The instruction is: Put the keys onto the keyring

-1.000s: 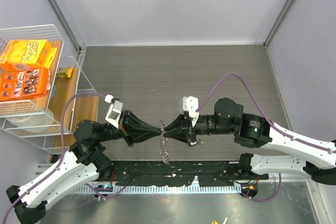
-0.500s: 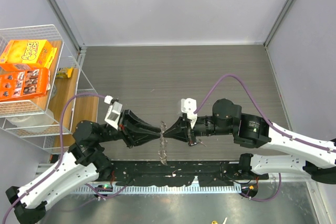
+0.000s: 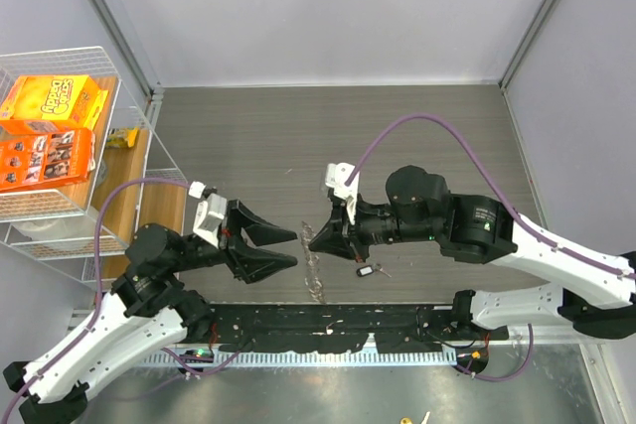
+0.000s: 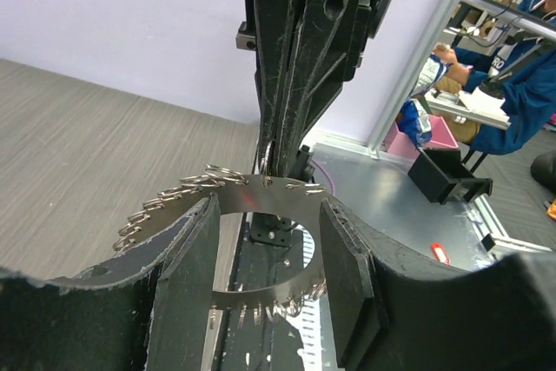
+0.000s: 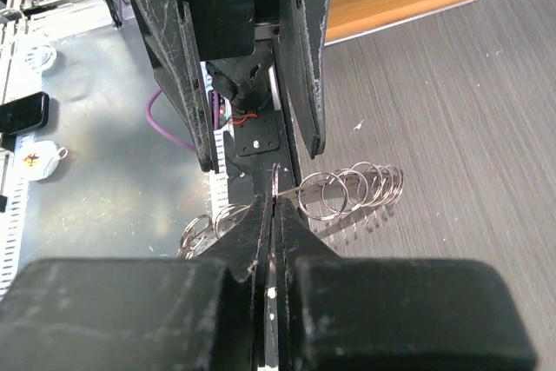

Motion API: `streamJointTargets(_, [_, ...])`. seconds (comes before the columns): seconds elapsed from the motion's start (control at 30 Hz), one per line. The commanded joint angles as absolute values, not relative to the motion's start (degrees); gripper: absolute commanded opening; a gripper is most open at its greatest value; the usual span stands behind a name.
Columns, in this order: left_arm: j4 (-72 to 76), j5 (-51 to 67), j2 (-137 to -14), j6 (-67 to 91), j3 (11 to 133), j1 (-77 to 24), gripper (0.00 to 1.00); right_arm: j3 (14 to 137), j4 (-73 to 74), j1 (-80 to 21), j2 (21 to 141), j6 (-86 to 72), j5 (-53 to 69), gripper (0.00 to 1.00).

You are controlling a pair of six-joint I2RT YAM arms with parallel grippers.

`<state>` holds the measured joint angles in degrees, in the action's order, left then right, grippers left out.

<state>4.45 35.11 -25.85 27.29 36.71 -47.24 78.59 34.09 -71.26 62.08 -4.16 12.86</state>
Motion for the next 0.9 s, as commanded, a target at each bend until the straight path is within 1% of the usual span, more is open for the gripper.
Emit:
streamJointTargets(0.0, [2.0,33.8,-26.1,25.3,38.1,-47.3,0.55,80.9,36.6,-71.5,62.8,-7.0,12.6,0.06])
streamJointTargets(0.37, [4.0,36.2,-28.6,25.8,39.4,-47.3,0.55,81.7,37.1,-71.6,63.4,-6.2,17.3,0.05])
streamJointTargets(0.57, [6.0,38.5,-30.8,26.5,39.7,-47.3,0.55,82.7,38.0,-71.5,64.3,-5.8,17.4,0.05])
streamJointTargets(0.77, [8.4,42.2,-31.8,28.2,40.0,-47.3,0.51,84.4,38.7,-71.5,66.1,-5.5,17.0,0.06])
streamJointTargets(0.87, [8.2,43.1,-32.3,28.1,40.3,-47.3,0.44,84.7,38.4,-71.5,66.5,-5.4,17.0,0.06])
